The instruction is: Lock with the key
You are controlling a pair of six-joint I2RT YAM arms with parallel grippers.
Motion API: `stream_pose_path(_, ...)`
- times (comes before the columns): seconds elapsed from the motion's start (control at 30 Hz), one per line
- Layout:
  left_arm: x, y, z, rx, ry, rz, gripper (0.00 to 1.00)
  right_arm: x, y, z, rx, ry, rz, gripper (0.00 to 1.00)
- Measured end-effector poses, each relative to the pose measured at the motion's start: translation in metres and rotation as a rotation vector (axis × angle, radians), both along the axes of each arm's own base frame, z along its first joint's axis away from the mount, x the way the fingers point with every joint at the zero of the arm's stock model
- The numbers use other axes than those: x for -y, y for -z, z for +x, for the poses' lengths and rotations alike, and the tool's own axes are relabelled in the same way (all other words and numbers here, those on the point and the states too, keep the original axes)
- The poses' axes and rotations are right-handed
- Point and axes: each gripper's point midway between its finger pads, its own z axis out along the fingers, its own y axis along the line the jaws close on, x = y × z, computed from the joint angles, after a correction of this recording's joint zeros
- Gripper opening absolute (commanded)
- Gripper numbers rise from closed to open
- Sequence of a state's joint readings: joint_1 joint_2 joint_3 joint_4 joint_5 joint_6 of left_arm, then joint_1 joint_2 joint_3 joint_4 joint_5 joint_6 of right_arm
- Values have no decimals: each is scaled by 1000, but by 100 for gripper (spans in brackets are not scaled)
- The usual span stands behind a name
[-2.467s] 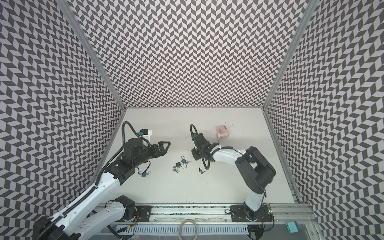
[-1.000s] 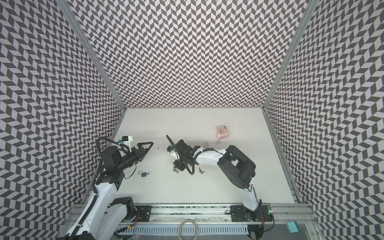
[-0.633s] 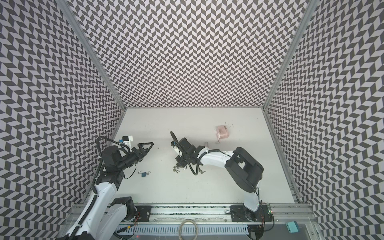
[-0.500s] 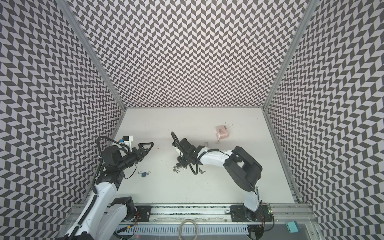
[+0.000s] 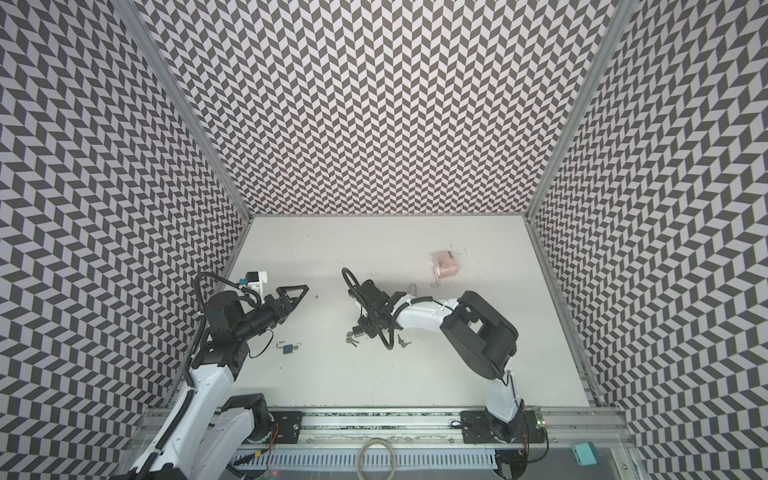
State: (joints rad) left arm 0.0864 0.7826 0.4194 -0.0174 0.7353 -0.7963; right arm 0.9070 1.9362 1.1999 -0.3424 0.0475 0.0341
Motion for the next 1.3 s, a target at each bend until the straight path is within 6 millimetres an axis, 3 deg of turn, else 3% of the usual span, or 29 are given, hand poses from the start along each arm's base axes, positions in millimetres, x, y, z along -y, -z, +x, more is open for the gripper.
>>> stream_pose_path(0.4, 0, 0, 0, 0, 1, 0, 91, -5, 0, -1, -7, -24, 11, 22)
stream_pose_path(0.7, 16, -2, -3, 10, 51, -2, 89, 5, -7, -9, -11, -10, 28, 21)
stream_pose_path(0.83, 39, -5, -9, 29, 125, 2, 88, 18, -37, -20, 11, -7, 130, 20)
stream_pose_path(0.97, 65, -9, -14, 56, 196, -1, 85, 30, -77, -30, 42, 0, 319, 17)
stream_pose_path(1.13, 98, -12, -21, 92, 298, -9, 82, 46, -112, -43, 35, -12, 541, 17)
stream_pose_path(1.3, 129, -28, -35, 180, 413, -36, 84, 38, -161, -62, 33, -139, 736, 16)
